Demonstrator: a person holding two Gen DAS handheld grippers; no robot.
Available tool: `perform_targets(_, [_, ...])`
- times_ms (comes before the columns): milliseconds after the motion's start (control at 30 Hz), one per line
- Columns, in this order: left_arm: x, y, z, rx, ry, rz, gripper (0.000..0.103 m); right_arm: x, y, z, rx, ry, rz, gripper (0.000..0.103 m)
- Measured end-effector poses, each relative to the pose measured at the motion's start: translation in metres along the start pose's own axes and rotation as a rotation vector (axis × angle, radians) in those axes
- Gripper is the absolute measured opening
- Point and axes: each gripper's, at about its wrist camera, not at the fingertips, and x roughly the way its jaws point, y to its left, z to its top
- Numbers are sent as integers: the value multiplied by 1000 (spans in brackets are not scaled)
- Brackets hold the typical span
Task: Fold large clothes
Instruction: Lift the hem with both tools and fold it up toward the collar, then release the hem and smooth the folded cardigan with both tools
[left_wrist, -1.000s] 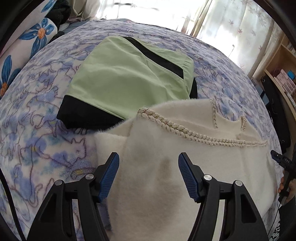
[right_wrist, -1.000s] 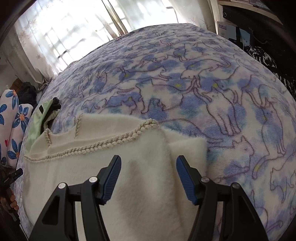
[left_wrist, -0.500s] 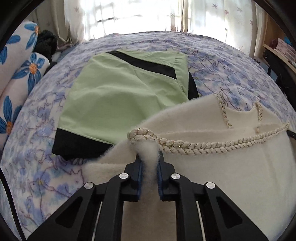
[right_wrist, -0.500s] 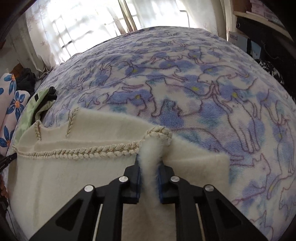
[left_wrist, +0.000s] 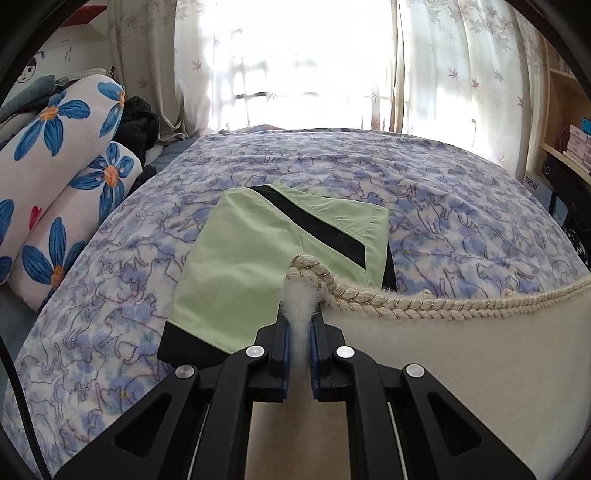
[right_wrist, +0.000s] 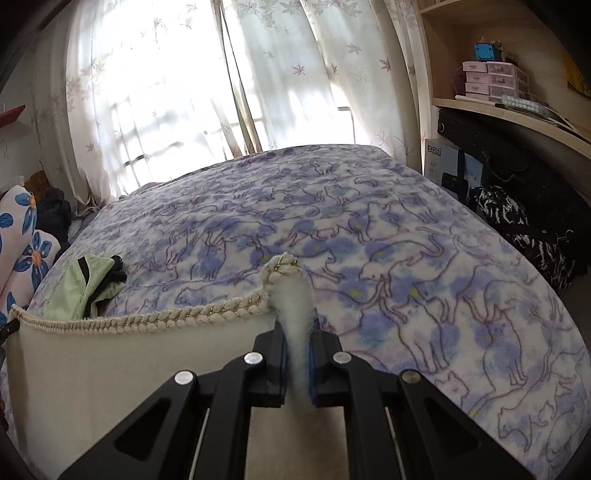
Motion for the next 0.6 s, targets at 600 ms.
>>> perform_targets(600, [45,12,-45,-37,108,89,33,36,11,-36,14,162,-139,21])
